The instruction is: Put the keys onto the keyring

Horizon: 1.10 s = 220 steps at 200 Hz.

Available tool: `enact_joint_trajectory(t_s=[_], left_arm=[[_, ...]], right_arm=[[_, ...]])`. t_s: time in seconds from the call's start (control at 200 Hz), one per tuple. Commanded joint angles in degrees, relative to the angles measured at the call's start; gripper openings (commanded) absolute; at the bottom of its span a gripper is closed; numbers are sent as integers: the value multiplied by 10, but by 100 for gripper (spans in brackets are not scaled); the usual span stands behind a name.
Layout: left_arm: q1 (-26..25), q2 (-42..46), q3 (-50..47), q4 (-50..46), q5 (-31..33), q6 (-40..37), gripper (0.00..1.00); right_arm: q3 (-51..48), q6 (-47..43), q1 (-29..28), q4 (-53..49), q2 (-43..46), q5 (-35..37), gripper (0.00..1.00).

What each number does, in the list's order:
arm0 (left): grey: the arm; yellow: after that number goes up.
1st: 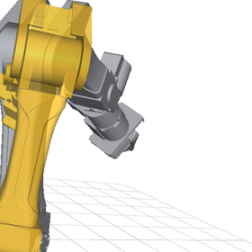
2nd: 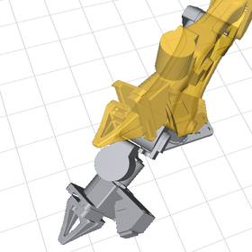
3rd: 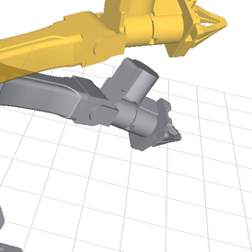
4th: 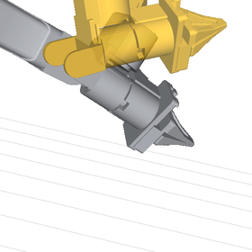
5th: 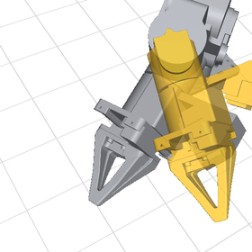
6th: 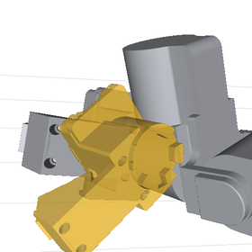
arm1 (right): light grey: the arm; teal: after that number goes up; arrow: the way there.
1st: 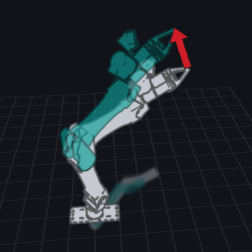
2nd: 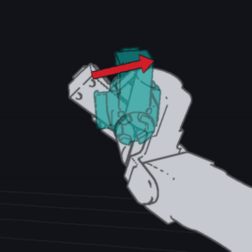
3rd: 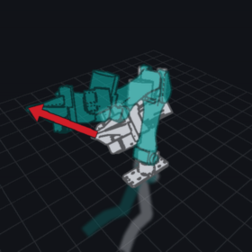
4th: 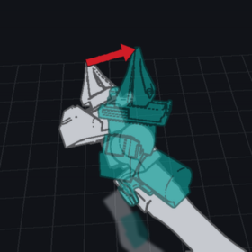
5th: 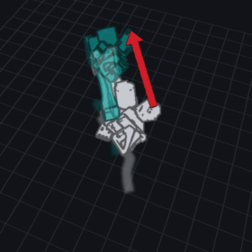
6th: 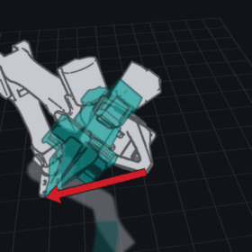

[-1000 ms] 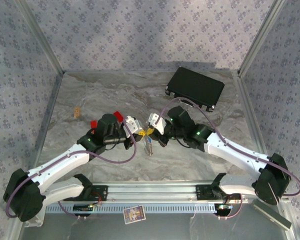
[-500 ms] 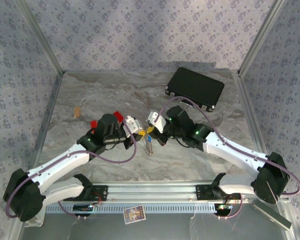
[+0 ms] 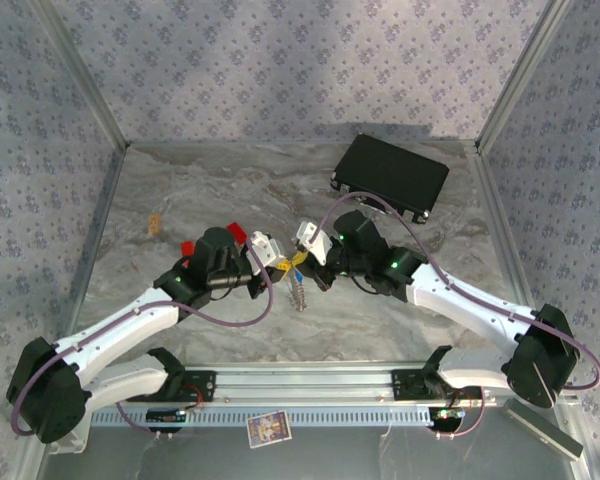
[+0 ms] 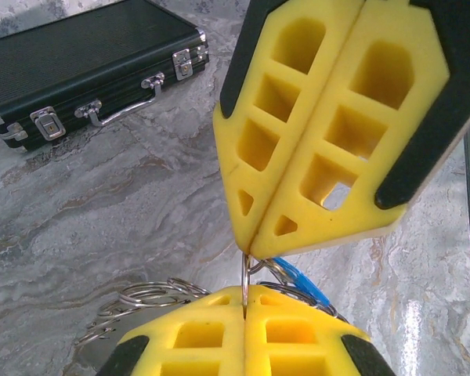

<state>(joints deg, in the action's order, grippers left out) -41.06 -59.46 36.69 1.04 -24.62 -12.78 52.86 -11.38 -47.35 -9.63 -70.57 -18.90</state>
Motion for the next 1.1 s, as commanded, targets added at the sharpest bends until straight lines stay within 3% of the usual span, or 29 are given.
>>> enact_joint_trajectory(t_s=[0.0, 0.315, 0.845, 0.984, 1.094], left_arm=[[-4, 7, 20, 5, -17, -3, 0], [-4, 8, 18, 6, -19, -13, 0], [-25, 29, -4, 40, 24, -55, 0], [-25, 31, -11, 52, 18, -55, 0], [-25, 31, -25, 75, 9, -54, 0]], right_arm=[[11, 13, 4, 22, 4, 6, 0], [20, 49, 8, 2, -9, 76, 0], [29, 93, 28, -22, -27, 18, 0], [26, 87, 51, -29, -19, -24, 41], [17, 50, 73, -35, -4, -63, 50]])
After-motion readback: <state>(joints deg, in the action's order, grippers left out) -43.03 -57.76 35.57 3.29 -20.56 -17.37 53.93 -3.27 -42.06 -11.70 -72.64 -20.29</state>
